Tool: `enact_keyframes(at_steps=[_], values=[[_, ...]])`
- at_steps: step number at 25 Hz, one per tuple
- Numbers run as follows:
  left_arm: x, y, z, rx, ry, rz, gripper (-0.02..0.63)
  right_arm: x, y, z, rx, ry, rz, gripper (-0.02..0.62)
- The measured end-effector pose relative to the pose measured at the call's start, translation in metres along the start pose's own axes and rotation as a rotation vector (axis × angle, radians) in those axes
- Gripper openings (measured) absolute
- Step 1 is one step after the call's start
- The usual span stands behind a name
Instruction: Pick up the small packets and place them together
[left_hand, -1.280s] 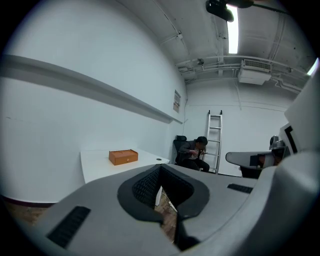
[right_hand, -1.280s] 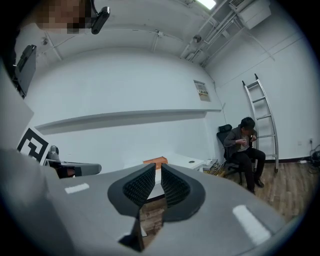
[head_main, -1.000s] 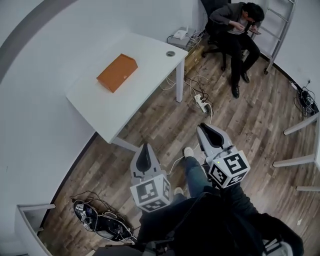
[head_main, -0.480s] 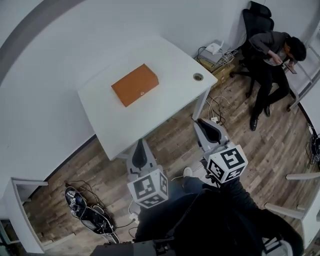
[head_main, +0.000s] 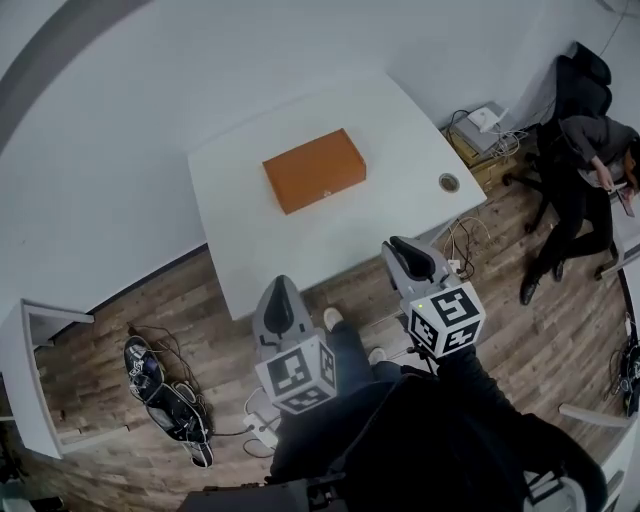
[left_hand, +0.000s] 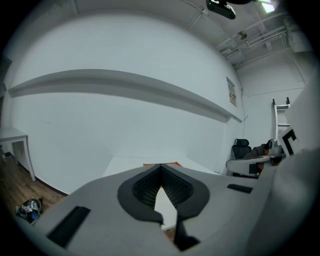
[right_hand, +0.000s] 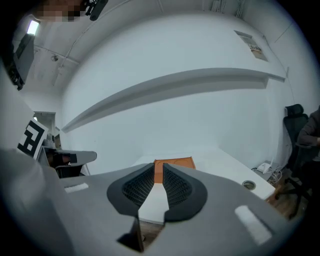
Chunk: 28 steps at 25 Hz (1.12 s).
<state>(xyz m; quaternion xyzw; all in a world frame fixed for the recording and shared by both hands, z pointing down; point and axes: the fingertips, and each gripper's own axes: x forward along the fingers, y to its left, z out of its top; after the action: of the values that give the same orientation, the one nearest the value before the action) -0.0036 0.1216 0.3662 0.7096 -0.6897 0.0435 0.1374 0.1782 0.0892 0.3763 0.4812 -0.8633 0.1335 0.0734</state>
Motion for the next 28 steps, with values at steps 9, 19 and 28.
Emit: enact_keyframes(at_steps=[9, 19, 28], values=[[0.102, 0.052, 0.018, -0.012, 0.027, 0.041, -0.002, 0.141, -0.005, -0.022, -0.059, 0.196, 0.094, 0.086], [0.177, 0.093, -0.006, -0.030, 0.153, 0.055, -0.002, 0.247, -0.040, -0.092, -0.099, 0.505, 0.031, 0.115], [0.203, 0.094, -0.034, -0.040, 0.266, 0.068, -0.002, 0.278, -0.059, -0.138, -0.092, 0.689, -0.018, 0.115]])
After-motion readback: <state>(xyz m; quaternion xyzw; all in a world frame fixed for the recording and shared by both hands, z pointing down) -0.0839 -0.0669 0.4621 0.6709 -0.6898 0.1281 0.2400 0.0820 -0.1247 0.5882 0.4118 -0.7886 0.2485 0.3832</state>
